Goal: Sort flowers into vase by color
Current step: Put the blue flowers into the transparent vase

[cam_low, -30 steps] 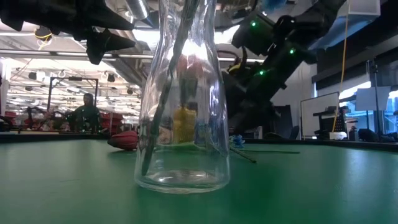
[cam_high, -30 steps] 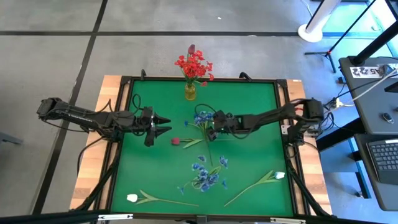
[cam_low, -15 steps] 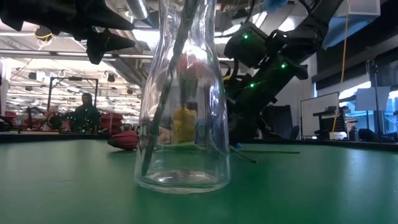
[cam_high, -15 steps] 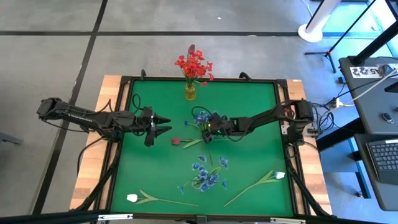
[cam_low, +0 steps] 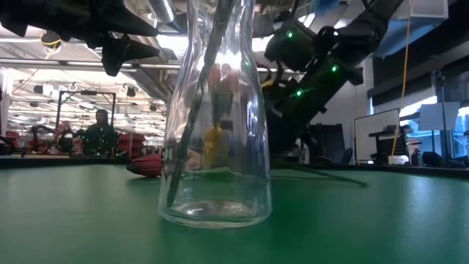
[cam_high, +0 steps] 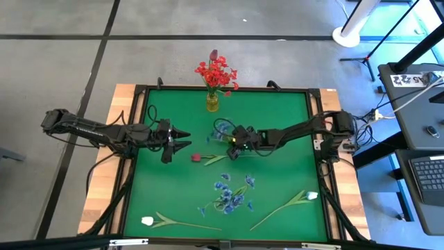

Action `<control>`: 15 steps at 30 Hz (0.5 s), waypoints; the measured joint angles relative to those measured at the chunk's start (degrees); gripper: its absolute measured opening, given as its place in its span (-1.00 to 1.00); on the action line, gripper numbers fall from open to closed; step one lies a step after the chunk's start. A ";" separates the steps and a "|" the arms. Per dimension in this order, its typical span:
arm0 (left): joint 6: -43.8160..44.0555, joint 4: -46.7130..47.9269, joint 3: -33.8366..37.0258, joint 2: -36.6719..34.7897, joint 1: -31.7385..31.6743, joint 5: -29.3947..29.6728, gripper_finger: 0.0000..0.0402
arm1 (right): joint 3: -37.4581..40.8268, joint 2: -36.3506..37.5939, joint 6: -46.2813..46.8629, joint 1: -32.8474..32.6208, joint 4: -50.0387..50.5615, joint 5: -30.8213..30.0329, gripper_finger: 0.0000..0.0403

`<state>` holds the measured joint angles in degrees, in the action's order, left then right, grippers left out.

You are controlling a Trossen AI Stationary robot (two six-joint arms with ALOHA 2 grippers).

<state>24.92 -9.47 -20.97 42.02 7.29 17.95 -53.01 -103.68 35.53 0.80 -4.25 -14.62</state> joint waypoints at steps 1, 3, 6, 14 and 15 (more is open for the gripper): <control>0.01 0.00 0.00 0.00 0.00 0.00 -0.05 | 0.00 0.87 -0.30 0.00 0.61 -0.06 -0.78; 0.01 0.12 0.00 0.00 0.00 -0.01 -0.05 | 0.00 3.20 -1.58 -0.02 2.22 -0.21 -0.92; 0.03 0.45 0.00 0.00 0.00 0.00 -0.05 | 0.00 7.54 -1.83 -0.02 4.37 -0.87 -0.87; 0.51 1.02 0.00 0.00 0.02 -0.02 -0.05 | 0.03 22.44 -5.72 -3.26 7.10 -6.60 -0.96; 0.51 1.08 0.00 0.00 0.02 -0.02 -0.05 | 0.04 24.34 -6.22 -4.20 7.02 -7.90 -0.95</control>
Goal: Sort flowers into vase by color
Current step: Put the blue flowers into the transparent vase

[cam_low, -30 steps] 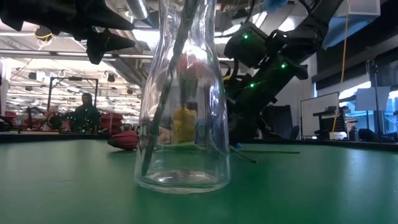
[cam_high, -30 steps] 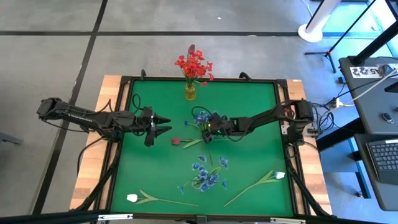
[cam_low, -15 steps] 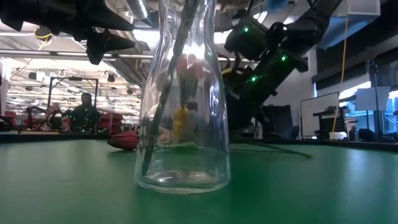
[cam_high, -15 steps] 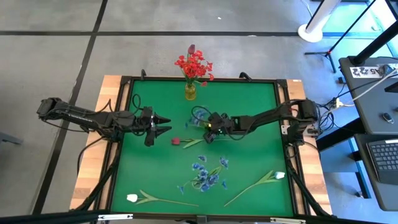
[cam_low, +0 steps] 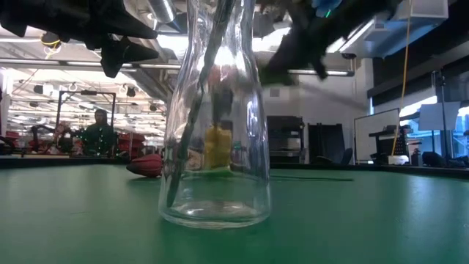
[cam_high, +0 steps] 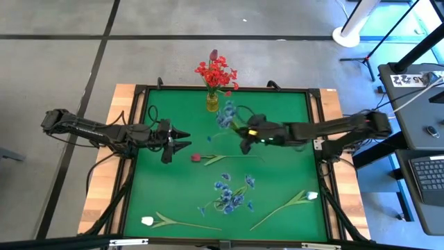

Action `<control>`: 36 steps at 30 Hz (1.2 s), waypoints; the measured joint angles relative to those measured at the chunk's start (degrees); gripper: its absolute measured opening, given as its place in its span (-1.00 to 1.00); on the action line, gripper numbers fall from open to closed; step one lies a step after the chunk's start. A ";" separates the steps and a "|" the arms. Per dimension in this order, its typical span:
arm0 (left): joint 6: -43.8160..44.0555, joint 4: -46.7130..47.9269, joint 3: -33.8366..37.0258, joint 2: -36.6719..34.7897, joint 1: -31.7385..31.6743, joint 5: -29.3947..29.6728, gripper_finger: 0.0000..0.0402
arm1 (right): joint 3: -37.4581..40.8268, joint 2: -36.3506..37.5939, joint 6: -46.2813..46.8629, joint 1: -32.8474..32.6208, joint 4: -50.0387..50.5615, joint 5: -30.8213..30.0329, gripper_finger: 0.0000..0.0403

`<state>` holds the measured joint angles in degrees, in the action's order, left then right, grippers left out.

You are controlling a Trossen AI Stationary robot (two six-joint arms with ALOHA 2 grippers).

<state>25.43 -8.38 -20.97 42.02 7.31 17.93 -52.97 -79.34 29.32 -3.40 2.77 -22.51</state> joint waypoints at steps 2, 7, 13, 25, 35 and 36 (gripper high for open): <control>0.02 0.00 0.00 0.00 0.00 0.01 -0.05 | 0.00 4.07 -1.24 -1.94 0.52 -2.80 -0.92; 0.04 -1.05 0.00 0.01 0.02 0.00 -0.05 | 0.03 11.53 -7.04 -9.08 -3.20 -10.75 -0.97; -2.26 -14.59 0.00 0.17 0.02 -4.22 -0.05 | 0.26 12.70 -17.57 -15.08 -18.24 -13.95 -0.96; -9.76 -35.48 -0.82 8.41 0.00 -10.61 -0.05 | 0.24 6.55 -23.46 -10.22 -34.41 -7.49 -0.98; -13.98 -32.94 -13.80 22.74 -0.78 -9.91 -0.05 | 0.24 2.83 -19.05 -5.05 -37.40 1.70 -0.98; -13.97 -31.45 -15.55 23.86 -1.35 -9.89 -0.05 | 0.24 2.83 -19.07 -5.13 -37.39 1.95 -0.97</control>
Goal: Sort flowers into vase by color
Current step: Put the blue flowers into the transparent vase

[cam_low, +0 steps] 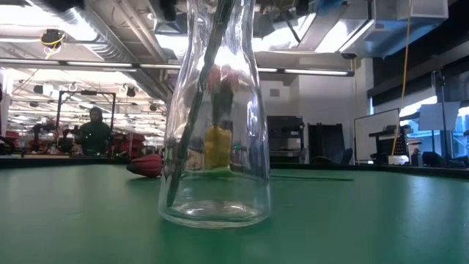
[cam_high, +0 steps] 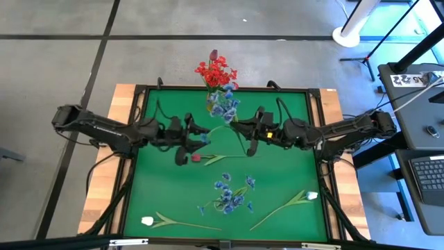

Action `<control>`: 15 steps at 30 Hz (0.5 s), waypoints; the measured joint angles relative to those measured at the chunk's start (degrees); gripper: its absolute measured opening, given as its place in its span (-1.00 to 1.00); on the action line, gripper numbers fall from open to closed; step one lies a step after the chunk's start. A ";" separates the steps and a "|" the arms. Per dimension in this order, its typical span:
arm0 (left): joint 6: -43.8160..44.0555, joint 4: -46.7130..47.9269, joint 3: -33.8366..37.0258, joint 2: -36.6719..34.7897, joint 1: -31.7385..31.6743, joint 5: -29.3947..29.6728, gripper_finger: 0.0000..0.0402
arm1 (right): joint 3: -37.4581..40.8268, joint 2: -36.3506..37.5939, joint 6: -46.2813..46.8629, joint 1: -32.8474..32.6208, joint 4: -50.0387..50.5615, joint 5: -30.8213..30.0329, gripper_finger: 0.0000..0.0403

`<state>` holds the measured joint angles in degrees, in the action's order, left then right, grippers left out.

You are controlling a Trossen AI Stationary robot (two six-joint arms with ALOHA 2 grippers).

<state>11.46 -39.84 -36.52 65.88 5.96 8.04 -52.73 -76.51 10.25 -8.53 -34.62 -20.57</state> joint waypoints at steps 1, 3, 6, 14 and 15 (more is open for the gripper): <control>-0.01 1.56 -1.49 1.00 -0.63 0.10 -0.05 | 0.00 -0.02 -0.01 -0.03 -0.01 0.24 -0.97; 0.24 3.84 -4.50 3.06 -1.93 0.28 -0.05 | 0.00 -0.02 -0.01 -0.08 -0.01 0.33 -0.97; 1.26 5.19 -7.90 5.90 -3.38 -0.65 -0.05 | 0.00 -0.02 -0.01 -0.11 0.04 1.38 -0.97; 2.03 7.06 -12.74 9.93 -4.51 -4.79 0.00 | 0.00 -0.04 -0.01 -0.09 0.33 1.78 -0.97; 2.03 7.62 -12.89 9.95 -4.51 -4.81 0.04 | 0.00 -0.04 -0.01 -0.09 0.37 1.78 -0.97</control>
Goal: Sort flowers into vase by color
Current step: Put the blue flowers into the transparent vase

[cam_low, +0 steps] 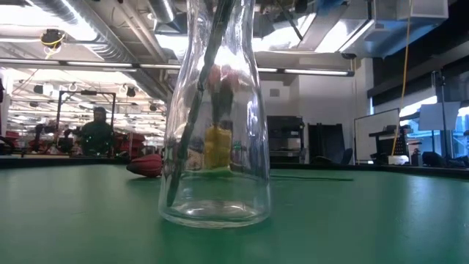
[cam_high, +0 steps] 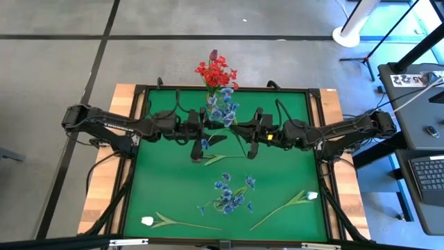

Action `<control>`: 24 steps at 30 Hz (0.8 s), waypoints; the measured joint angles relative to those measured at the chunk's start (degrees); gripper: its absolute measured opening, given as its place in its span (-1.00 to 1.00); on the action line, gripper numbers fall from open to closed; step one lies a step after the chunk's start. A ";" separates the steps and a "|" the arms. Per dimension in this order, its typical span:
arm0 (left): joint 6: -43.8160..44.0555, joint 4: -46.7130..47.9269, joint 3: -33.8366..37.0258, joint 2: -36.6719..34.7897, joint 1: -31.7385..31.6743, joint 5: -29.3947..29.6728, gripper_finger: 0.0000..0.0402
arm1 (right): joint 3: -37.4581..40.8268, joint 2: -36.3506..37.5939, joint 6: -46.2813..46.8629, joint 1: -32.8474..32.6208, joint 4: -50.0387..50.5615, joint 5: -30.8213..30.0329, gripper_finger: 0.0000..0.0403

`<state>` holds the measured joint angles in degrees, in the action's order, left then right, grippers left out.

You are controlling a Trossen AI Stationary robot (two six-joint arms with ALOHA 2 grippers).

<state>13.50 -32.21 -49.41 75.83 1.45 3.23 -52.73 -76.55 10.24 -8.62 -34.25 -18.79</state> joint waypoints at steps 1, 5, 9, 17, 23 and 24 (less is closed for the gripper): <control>0.01 0.29 -0.15 0.00 0.00 -0.05 0.09 | 0.00 0.00 0.00 0.00 0.06 0.00 -0.97; -0.04 -0.27 -0.26 -0.02 0.00 0.60 0.28 | 0.00 0.00 0.00 0.02 0.15 0.00 -0.96; -0.12 -1.58 -0.26 -0.02 -0.11 4.26 0.42 | 0.00 0.00 0.00 0.02 0.12 0.00 -0.97; -0.13 -5.17 -0.26 -0.02 -0.48 5.27 0.44 | 0.00 0.00 0.00 0.02 0.11 0.00 -0.96; -0.11 -6.08 -0.26 0.00 -1.39 6.68 0.44 | 0.00 0.00 0.00 0.02 0.10 0.02 -0.97; 0.01 -6.15 -0.26 0.24 -1.55 6.68 0.44 | 0.00 0.00 0.00 0.02 0.10 0.02 -0.96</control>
<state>13.51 -38.36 -49.67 76.08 -0.10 9.92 -52.73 -76.55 10.24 -8.60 -34.15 -18.76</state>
